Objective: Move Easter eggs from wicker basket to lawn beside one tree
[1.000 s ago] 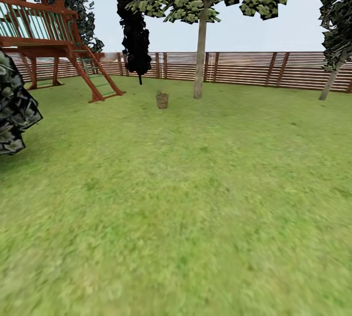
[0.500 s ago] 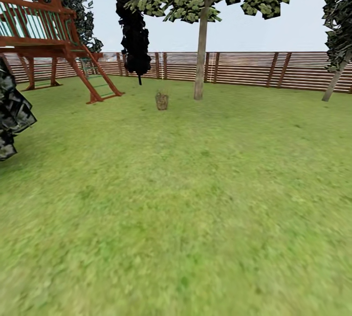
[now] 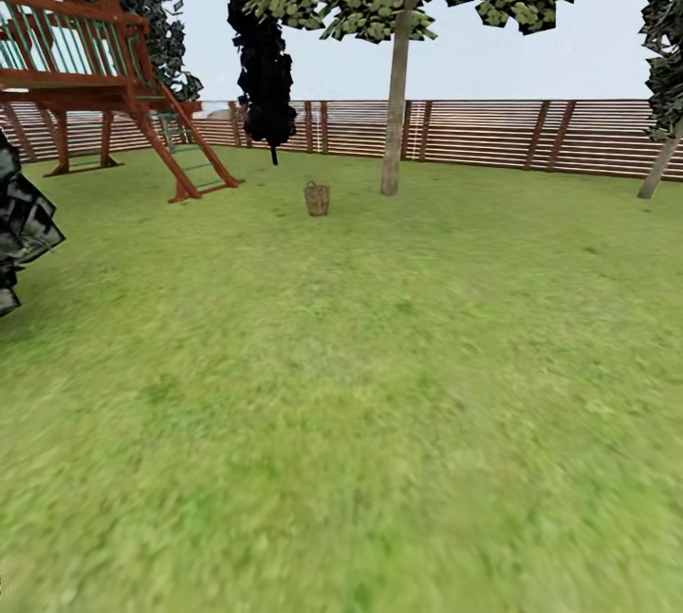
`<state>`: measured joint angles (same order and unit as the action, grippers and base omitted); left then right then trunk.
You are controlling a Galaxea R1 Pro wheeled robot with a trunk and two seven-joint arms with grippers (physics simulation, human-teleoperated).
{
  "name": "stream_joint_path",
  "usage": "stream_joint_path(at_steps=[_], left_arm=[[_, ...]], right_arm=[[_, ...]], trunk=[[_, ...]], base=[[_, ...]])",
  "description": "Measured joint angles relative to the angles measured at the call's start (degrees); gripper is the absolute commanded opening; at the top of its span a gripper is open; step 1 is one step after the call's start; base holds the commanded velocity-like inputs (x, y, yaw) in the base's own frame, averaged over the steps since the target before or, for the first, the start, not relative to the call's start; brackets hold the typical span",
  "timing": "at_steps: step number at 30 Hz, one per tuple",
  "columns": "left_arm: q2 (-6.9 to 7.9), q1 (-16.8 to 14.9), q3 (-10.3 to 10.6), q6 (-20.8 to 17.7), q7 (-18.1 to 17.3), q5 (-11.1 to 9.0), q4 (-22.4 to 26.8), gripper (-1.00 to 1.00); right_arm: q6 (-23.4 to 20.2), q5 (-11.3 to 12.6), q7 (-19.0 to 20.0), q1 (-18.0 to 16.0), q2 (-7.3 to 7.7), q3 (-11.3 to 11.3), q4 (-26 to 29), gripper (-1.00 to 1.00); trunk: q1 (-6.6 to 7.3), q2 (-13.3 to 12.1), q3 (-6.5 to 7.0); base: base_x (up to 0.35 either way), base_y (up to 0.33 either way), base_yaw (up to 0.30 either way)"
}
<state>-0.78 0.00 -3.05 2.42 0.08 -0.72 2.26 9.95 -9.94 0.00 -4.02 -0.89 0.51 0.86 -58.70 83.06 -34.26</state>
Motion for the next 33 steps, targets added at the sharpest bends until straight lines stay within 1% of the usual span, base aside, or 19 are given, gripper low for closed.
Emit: stream_joint_path(at_steps=[6,33], left_arm=[[0.0,0.0,0.0,0.0,0.0,0.0,0.0,1.0],[-0.05,0.0,0.0,0.0,0.0,0.0,0.0,1.0]], right_arm=[[0.0,0.0,0.0,0.0,0.08,0.0,0.0,1.0],[0.0,0.1,0.0,0.0,0.09,0.0,0.0,1.0]], trunk=[[0.0,0.0,-0.19],[0.0,0.0,-0.21]], base=[[0.337,0.0,0.076],[0.337,0.0,0.001]])
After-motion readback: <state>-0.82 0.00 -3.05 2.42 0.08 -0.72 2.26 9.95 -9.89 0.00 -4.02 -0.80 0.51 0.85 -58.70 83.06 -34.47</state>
